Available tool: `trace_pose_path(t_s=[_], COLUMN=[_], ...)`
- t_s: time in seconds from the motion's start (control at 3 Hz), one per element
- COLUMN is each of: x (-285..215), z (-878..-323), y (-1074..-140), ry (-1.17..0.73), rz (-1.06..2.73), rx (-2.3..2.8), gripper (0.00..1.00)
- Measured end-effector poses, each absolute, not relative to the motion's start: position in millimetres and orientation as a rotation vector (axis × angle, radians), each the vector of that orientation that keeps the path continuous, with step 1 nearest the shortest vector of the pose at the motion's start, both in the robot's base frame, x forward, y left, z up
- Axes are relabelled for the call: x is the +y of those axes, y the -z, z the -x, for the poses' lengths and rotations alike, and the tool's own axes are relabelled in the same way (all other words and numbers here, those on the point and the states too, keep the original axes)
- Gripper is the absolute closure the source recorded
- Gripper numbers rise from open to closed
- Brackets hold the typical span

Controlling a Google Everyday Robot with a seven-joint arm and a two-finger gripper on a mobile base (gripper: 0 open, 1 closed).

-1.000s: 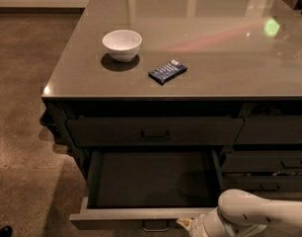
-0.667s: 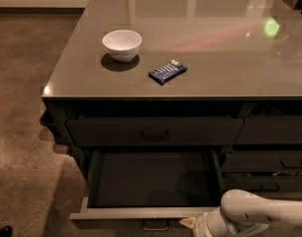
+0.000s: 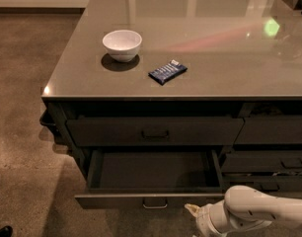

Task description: Close middle drawer

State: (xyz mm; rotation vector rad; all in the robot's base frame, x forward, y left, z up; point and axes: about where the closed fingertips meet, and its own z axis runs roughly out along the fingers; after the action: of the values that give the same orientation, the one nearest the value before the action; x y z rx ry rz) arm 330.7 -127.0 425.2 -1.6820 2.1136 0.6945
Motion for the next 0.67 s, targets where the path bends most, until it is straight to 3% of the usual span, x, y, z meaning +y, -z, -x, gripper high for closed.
trace_pose_path(t_s=[0.67], x=[-125.9], z=[-338.4], y=[-421.2], ry=[-0.691], rz=[1.683], rx=[2.089], gripper=[0.0])
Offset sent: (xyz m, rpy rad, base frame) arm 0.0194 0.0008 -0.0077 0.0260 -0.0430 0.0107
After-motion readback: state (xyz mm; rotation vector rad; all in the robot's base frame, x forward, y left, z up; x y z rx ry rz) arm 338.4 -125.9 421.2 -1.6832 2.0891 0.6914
